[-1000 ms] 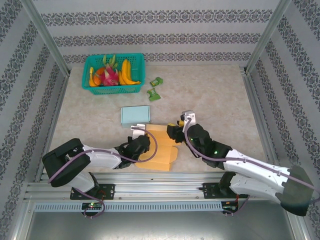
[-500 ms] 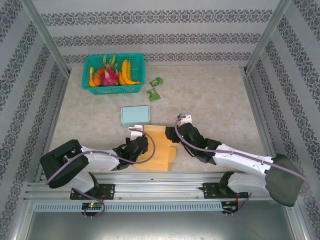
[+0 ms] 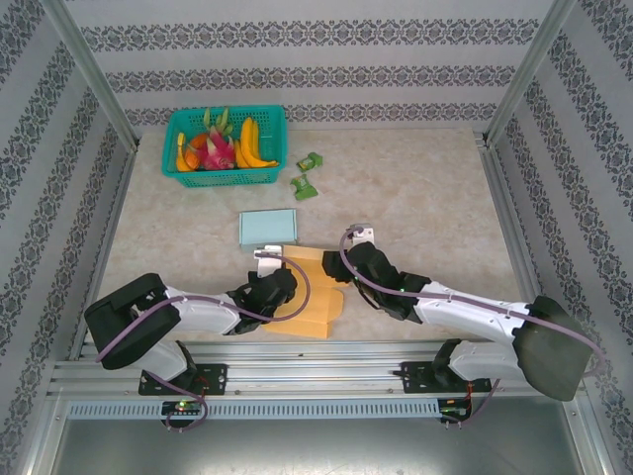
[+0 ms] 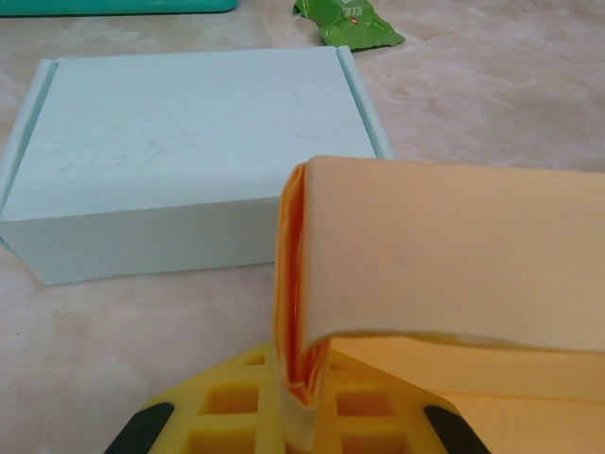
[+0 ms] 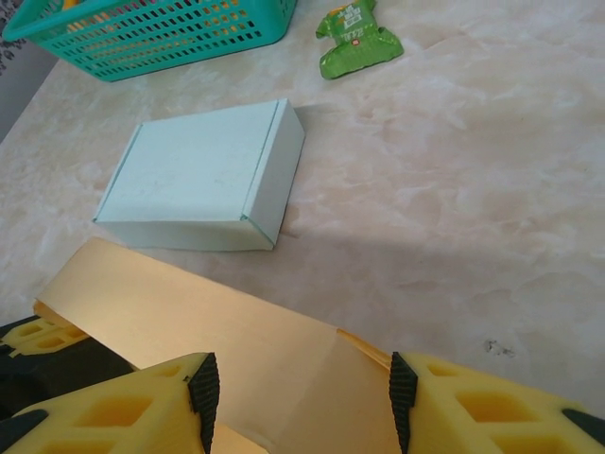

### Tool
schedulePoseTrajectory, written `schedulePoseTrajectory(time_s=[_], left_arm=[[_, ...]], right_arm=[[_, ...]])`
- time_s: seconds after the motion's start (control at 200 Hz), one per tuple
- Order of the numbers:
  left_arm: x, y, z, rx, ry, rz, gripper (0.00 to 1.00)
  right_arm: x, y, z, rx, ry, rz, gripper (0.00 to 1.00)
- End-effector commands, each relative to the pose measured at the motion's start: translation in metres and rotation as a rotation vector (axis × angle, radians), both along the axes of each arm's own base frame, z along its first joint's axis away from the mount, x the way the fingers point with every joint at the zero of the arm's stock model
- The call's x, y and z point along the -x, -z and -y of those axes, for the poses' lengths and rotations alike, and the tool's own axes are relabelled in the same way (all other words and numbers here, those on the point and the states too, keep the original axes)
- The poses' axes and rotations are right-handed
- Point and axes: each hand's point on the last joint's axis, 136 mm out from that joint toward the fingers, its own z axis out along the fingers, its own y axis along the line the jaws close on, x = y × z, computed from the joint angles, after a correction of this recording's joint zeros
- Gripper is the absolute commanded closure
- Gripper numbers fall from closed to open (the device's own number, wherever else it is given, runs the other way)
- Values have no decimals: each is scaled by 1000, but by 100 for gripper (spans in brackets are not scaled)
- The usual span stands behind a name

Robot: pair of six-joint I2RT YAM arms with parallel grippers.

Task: Fold the paper box

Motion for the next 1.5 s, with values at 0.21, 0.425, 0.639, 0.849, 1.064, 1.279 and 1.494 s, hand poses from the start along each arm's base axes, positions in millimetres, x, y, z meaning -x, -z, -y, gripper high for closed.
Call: schedulePoseTrajectory(time_s=[0.21, 0.425, 0.639, 0.849, 1.064, 1.279, 1.494], left_arm=[[-6, -6, -2, 6, -57, -2, 100], [-5, -7, 1, 30, -60, -4, 100], [-5, -5, 2, 27, -65, -10, 100], [-4, -5, 3, 34, -66, -9, 100], [-3, -4, 8, 40, -57, -10, 100], [-2, -2, 13, 47, -43, -17, 100], [-1, 2, 20, 45, -26, -30, 100]], right_arm=[[10, -46, 12, 94, -17, 112, 50], [16, -49, -6, 77, -63, 97, 49], [7, -37, -10, 80, -40, 90, 47], [-1, -14, -10, 67, -25, 32, 45], [-7, 5, -18, 51, -33, -19, 42], [-3, -5, -43, -148, -103, 0, 43], [-3, -16, -47, -236, -130, 37, 44]])
